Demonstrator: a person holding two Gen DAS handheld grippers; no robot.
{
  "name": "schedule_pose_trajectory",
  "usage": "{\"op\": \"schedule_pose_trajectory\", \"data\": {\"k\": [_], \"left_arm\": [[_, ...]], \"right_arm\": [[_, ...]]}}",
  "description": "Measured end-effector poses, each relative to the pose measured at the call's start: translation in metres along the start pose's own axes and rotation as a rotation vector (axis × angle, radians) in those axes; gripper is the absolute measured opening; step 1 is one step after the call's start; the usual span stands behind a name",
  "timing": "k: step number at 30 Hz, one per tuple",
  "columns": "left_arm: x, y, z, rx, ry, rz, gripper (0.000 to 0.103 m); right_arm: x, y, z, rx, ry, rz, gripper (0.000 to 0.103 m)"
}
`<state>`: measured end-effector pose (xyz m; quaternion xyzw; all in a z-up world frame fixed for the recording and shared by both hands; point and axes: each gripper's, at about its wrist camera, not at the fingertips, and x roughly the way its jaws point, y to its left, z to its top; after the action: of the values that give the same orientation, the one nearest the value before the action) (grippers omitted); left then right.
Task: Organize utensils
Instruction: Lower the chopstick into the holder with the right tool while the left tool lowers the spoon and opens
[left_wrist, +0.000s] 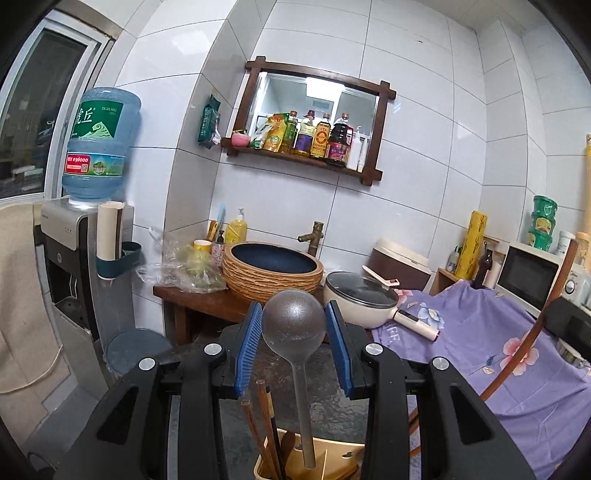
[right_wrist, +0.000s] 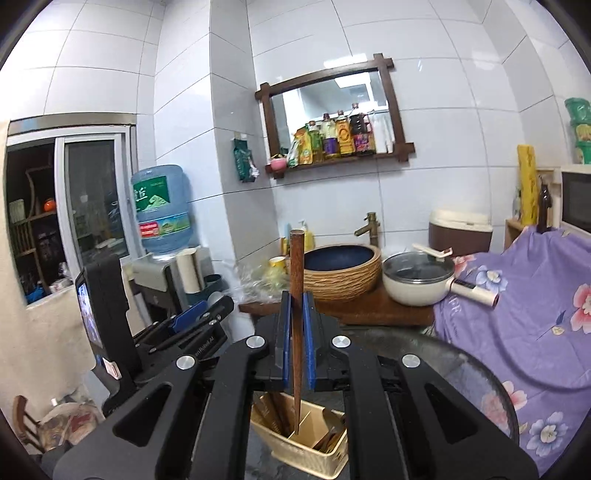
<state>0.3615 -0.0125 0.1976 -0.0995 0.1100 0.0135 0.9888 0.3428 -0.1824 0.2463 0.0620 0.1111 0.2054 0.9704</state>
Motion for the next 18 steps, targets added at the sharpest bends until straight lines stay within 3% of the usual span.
{"op": "schedule_pose_trajectory", "data": {"k": [5, 18], "left_arm": [[0.015, -0.001, -0.025, 0.029, 0.008, 0.011, 0.035], [0.031, 0.012, -0.077, 0.032, 0.130, -0.038, 0.035]], "right_arm": [[0.023, -0.001, -0.024, -0.010, 0.026, -0.042, 0.007], [0.062, -0.017, -0.100, 0.010, 0.153, -0.068, 0.007]]}}
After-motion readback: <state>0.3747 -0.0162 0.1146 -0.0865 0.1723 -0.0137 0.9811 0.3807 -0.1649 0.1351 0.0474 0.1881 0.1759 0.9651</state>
